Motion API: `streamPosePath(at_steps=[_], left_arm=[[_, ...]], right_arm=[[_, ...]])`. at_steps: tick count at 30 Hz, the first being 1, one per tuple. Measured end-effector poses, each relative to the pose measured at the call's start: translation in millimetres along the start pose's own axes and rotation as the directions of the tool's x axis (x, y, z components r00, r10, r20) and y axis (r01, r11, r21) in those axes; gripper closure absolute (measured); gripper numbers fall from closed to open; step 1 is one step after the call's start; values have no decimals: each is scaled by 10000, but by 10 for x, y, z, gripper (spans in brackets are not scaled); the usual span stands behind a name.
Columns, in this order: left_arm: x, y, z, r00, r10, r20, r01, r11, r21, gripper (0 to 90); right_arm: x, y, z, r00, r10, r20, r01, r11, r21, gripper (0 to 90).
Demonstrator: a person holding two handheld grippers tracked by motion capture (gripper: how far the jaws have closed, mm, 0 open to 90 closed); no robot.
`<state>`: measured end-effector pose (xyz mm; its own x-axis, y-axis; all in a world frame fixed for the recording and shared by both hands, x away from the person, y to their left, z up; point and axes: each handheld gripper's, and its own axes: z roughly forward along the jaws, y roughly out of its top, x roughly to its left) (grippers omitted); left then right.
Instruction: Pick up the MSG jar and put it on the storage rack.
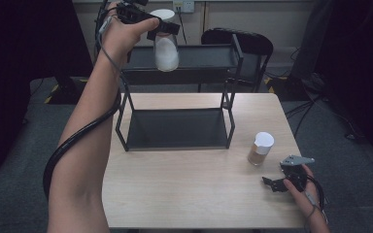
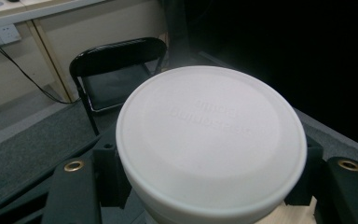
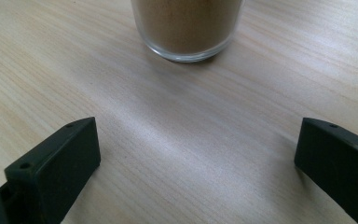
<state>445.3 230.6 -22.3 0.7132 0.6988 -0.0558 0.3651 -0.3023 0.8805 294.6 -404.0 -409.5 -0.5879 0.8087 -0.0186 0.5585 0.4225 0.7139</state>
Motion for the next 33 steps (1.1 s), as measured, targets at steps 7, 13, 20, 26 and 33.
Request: streamPosePath(at_steps=[7, 13, 20, 26, 33], left_arm=[[79, 54, 65, 9997, -140, -201, 141, 9999, 26, 343], [191, 59, 172, 9994, -242, -253, 245, 9996, 129, 343], [287, 43, 280, 9981, -393, -465, 400, 9991, 143, 343], [345, 13, 322, 9971, -471, -595, 478, 9988, 111, 343], [386, -26, 357, 9958, -563, -727, 577, 9982, 179, 343]], right_arm=[[0, 0, 0, 10000, 3, 1, -3, 10000, 0, 0], [1, 0, 0, 10000, 5, 2, -5, 10000, 2, 0], [0, 0, 0, 10000, -4, 4, 4, 10000, -5, 0], [1, 1, 0, 10000, 8, 1, -8, 10000, 4, 0], [1, 1, 0, 10000, 9, 1, -9, 10000, 3, 0]])
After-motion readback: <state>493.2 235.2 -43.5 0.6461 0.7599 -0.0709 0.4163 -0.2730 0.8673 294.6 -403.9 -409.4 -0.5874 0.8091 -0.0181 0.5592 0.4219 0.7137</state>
